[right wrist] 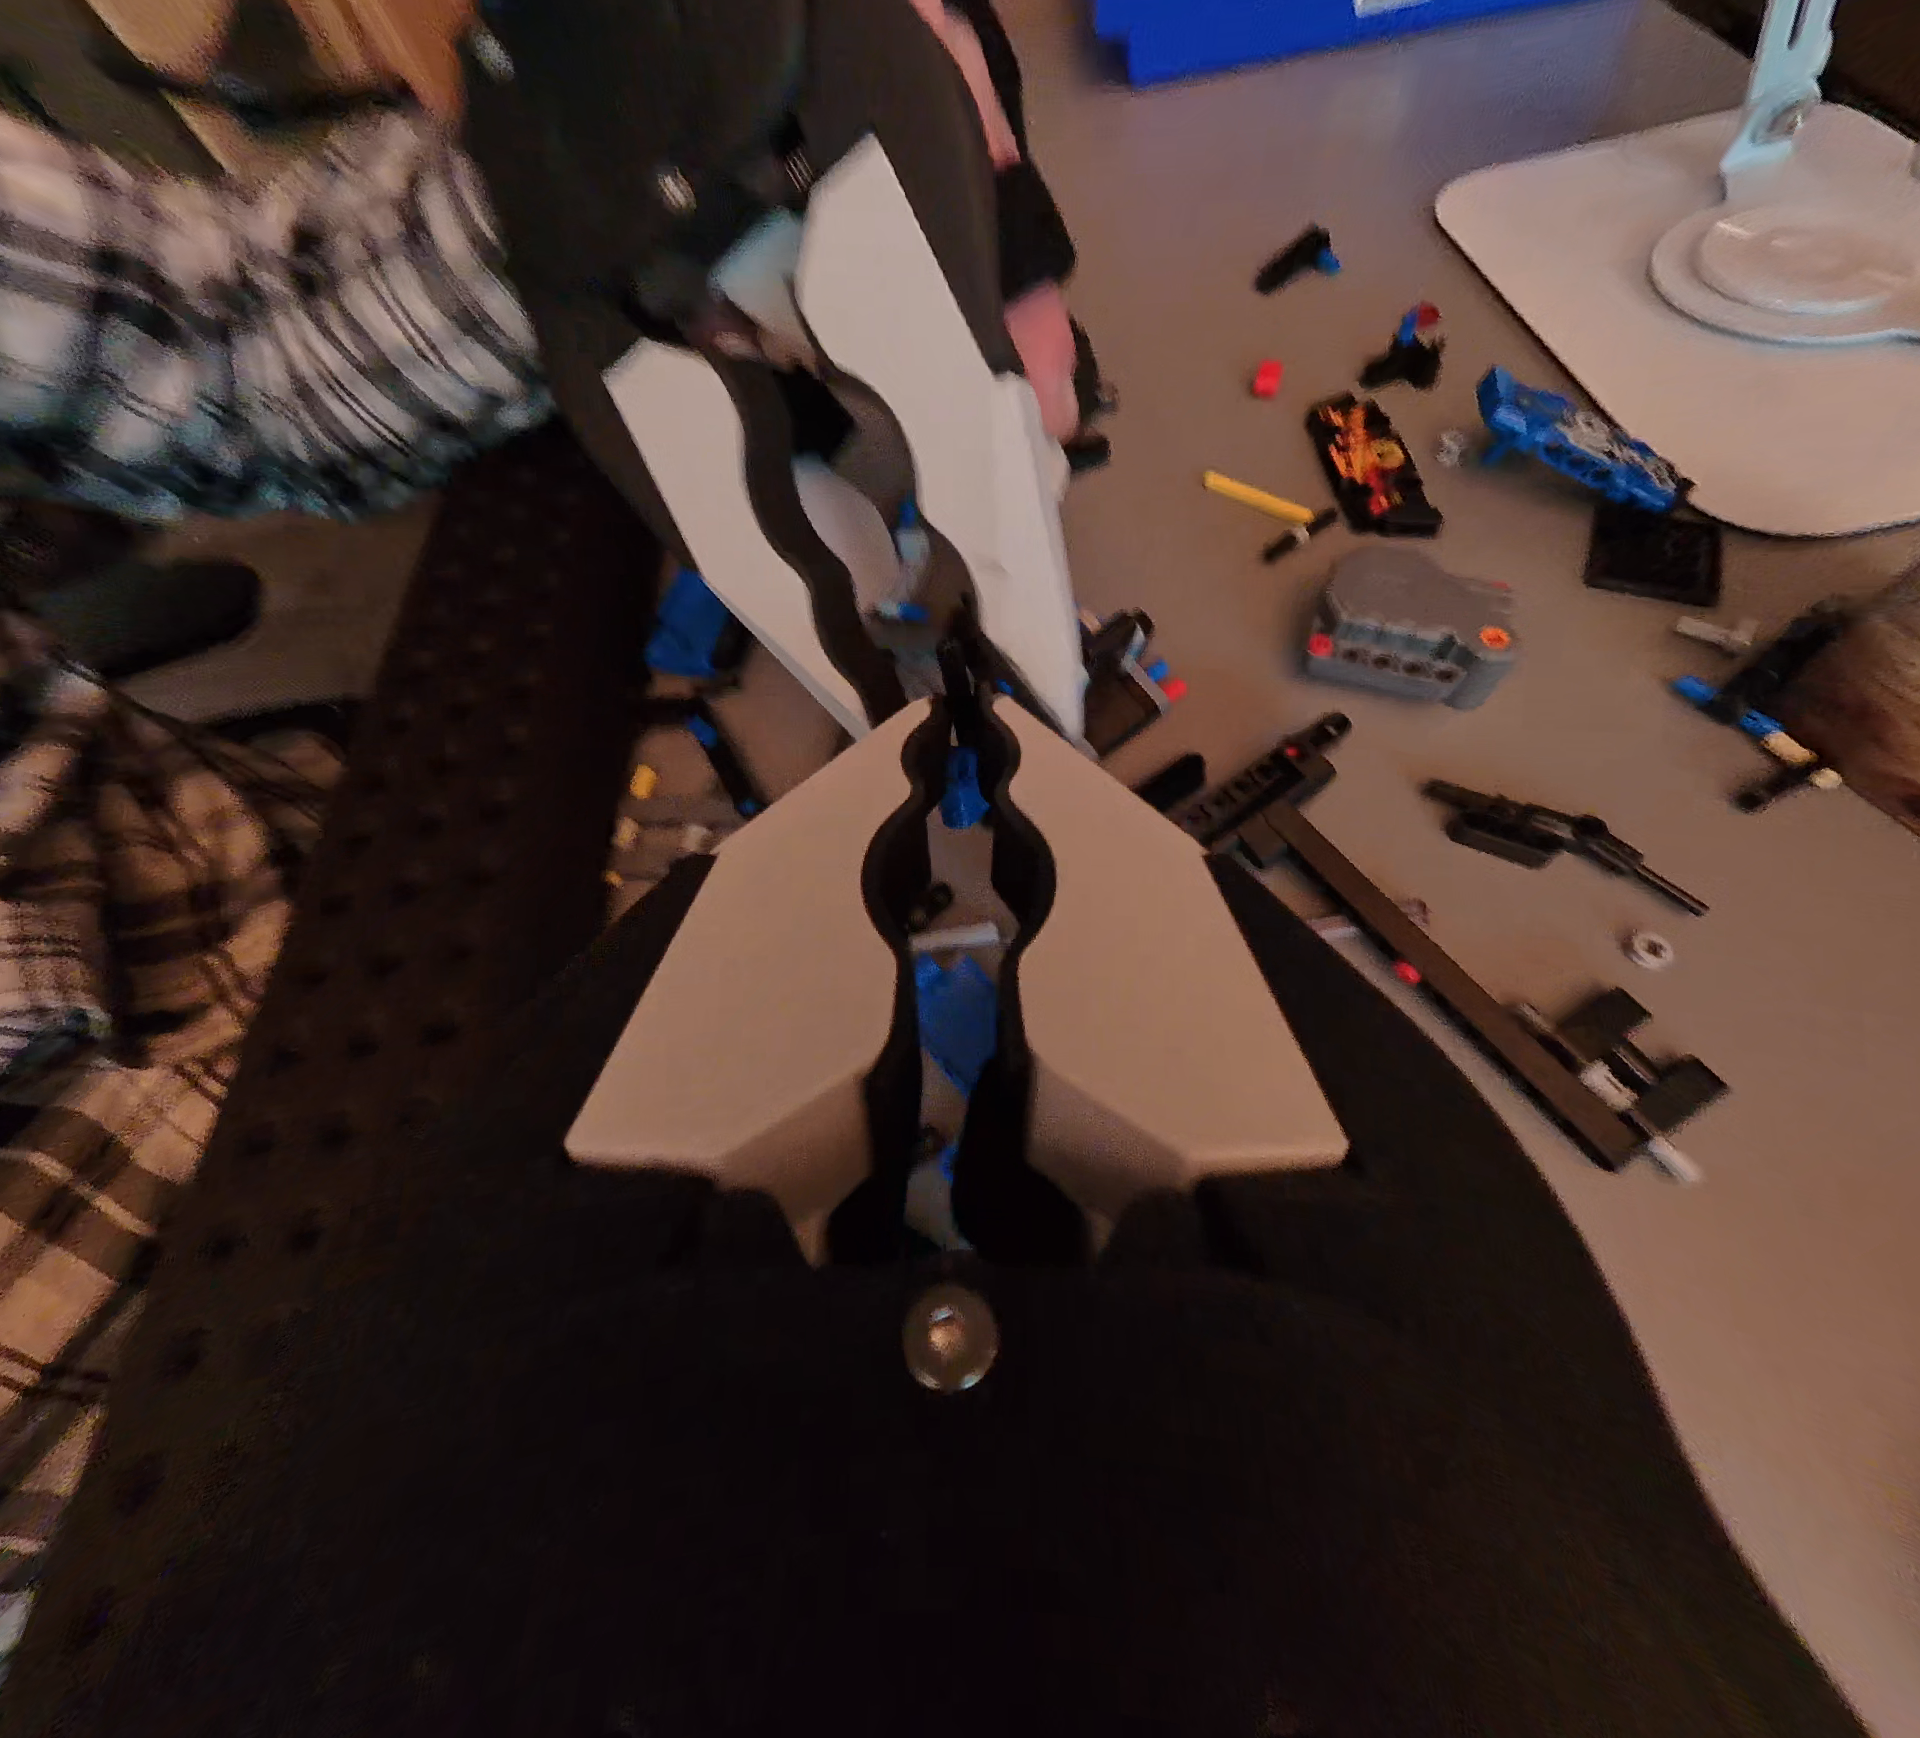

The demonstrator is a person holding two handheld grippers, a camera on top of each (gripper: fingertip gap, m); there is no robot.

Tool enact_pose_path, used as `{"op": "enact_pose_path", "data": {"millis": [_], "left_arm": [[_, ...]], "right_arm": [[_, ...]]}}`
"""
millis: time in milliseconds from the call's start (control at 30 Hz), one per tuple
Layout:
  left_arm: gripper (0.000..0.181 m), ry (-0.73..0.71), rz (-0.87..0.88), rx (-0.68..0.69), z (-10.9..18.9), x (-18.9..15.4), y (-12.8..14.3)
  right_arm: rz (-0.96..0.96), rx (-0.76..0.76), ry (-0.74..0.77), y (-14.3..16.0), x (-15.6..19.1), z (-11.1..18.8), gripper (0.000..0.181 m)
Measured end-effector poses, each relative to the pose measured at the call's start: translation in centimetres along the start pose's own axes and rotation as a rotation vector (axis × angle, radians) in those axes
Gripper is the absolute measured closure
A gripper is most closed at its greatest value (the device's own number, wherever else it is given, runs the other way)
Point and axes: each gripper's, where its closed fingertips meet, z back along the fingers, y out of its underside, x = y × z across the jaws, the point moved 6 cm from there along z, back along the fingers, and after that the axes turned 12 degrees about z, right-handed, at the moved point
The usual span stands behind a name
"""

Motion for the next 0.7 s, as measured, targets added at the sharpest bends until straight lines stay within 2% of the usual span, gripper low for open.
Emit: {"op": "enact_pose_path", "data": {"millis": [100, 233, 300, 700], "left_arm": [[0.154, 0.053, 0.101, -0.082, -0.4, 0.1, -0.6], [0.171, 0.133, 0.230, -0.248, 0.0, 0.2, -2.4], [0.172, 0.177, 0.271, -0.320, 0.2, 0.2, -3.0], [0.181, 0.210, 0.351, -0.408, 1.7, 1.3, -3.1]], "right_arm": [[-0.057, -0.135, -0.039, -0.9, -0.1, 0.8, 0.180], [-0.102, -0.295, -0.095, -1.8, 0.0, 2.1, 0.181], [-0.110, -0.352, -0.121, -2.1, 0.0, 2.7, 0.179], [-0.055, -0.401, -0.082, -2.5, 0.0, 4.5, 0.179]]}}
